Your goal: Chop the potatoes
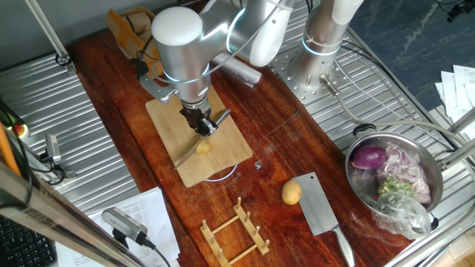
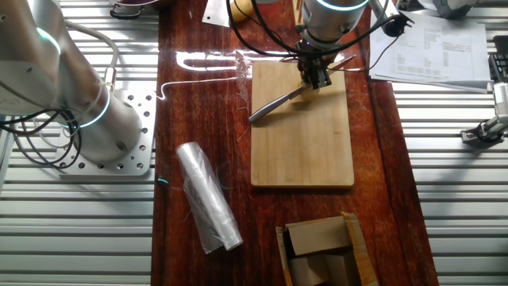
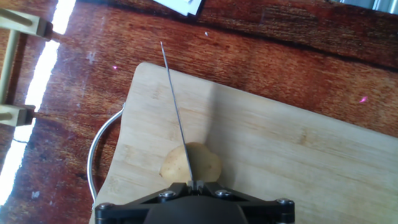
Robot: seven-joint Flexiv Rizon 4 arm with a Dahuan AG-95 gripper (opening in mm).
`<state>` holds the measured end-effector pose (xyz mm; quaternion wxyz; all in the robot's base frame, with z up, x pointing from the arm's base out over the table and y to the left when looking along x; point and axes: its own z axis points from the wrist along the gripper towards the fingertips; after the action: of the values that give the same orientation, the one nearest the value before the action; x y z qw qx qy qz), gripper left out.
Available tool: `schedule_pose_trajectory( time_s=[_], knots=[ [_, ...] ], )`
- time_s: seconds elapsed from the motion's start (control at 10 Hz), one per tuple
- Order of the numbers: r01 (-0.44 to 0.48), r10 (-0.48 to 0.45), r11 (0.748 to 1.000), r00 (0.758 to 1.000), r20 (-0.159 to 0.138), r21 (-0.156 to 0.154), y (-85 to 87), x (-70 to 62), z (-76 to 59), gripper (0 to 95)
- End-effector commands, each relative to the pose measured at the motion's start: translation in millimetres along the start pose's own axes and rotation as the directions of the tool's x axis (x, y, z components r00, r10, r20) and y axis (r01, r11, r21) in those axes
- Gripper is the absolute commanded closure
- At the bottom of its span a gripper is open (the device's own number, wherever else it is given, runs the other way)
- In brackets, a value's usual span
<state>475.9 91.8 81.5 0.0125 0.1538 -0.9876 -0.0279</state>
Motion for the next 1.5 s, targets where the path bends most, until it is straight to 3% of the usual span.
schedule_pose_trajectory(
  time_s=[0.1,1.2,1.5],
  knots=[
    [-0.008,0.008,1.000,1.000,-0.006,-0.001,0.2,1.3,14.8,95.0],
    [-0.058,0.057,0.998,0.998,-0.031,-0.023,8.6,12.9,-8.7,95.0],
    [-0.084,0.083,0.996,0.996,-0.032,-0.033,12.3,6.4,-11.5,95.0]
  ],
)
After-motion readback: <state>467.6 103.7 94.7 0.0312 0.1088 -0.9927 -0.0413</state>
